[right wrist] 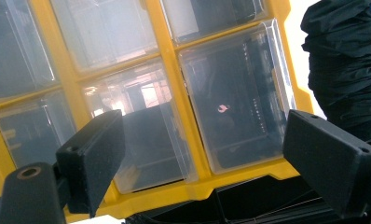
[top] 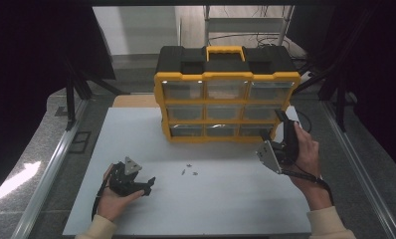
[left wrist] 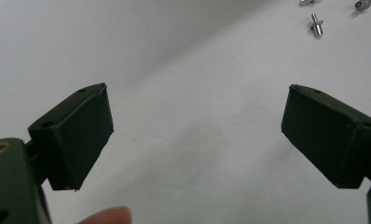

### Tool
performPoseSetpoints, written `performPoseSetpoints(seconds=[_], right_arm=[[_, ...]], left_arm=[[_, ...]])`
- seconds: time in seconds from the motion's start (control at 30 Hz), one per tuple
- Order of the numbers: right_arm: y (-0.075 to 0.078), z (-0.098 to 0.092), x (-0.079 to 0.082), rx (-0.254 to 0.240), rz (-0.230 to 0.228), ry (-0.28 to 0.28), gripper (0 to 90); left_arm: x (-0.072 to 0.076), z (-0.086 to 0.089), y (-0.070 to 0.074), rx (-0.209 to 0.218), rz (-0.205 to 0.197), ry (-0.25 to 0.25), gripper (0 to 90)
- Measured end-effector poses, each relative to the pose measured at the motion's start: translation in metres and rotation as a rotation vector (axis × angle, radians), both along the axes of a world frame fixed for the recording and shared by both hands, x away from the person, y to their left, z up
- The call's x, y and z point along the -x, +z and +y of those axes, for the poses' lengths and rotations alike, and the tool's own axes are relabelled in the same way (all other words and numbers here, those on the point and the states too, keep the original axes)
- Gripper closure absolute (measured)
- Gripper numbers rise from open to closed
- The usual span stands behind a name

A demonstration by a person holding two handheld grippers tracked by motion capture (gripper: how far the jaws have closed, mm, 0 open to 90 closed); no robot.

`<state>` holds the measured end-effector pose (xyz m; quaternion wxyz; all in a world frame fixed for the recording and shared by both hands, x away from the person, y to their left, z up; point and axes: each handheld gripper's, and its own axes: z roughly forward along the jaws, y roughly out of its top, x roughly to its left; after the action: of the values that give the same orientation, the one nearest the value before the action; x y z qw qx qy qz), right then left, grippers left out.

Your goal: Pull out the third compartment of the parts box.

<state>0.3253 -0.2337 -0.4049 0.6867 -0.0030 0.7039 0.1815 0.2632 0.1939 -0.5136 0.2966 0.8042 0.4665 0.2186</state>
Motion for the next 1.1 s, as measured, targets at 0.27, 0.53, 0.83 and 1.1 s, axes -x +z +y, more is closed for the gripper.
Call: performPoseSetpoints(seconds=[0.27, 0.53, 0.83, 1.1], right_arm=[[0.003, -0.001, -0.003, 0.000, -0.007, -0.011, 13.0], [0.004, 0.000, -0.007, -0.005, -0.012, -0.012, 13.2], [0.012, 0.003, -0.014, 0.005, -0.020, -0.013, 14.1], [0.021, 0.002, -0.021, -0.004, -0.027, -0.021, 14.7]], left_arm=[[0.000, 0.001, -0.001, 0.003, 0.003, 0.003, 9.6], [0.000, 0.000, 0.000, 0.000, -0.001, 0.004, 9.6], [0.000, 0.001, -0.001, 0.001, 0.002, 0.002, 9.6], [0.000, 0.001, 0.000, 0.003, 0.002, -0.001, 9.6]])
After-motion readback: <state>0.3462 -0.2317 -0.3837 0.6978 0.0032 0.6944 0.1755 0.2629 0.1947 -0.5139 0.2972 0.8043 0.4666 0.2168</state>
